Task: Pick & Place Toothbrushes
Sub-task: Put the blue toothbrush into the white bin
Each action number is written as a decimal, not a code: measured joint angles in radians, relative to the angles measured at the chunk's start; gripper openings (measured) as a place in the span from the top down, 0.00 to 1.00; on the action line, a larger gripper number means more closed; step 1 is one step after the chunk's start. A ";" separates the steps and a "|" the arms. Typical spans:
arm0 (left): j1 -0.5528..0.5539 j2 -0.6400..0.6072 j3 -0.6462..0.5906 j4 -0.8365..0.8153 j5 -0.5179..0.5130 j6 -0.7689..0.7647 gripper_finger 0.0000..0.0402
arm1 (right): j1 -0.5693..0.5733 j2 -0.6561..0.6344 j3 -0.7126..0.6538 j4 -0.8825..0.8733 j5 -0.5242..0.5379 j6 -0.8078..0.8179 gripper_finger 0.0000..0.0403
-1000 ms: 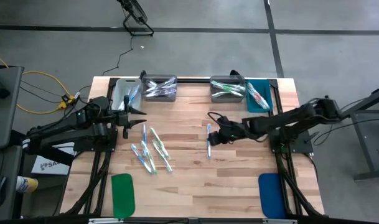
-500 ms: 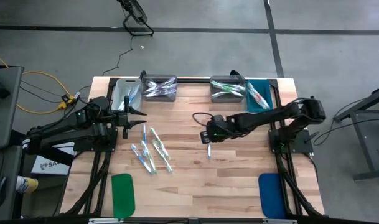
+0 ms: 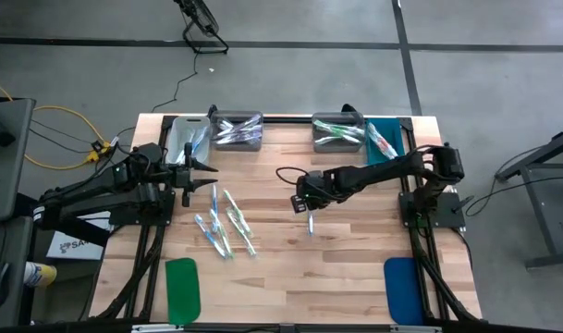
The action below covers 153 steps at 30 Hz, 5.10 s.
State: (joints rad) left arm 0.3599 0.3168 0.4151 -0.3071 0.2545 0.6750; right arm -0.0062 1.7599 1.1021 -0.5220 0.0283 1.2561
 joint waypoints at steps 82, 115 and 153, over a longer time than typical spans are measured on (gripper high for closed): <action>0.000 0.610 0.000 0.662 0.004 -0.074 0.68 | -0.014 0.008 -0.001 0.930 0.305 -1.215 0.98; 0.000 0.617 0.001 0.892 0.148 -0.320 0.68 | -0.069 0.082 0.000 1.247 0.069 -1.466 0.98; 0.000 0.719 0.017 1.007 0.147 -0.335 0.97 | -0.064 0.080 0.000 1.207 0.142 -1.409 0.84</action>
State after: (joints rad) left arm 0.3599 1.0359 0.4316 0.6998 0.4019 0.3401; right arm -0.0701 1.8396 1.1019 0.6848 0.1698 -0.1528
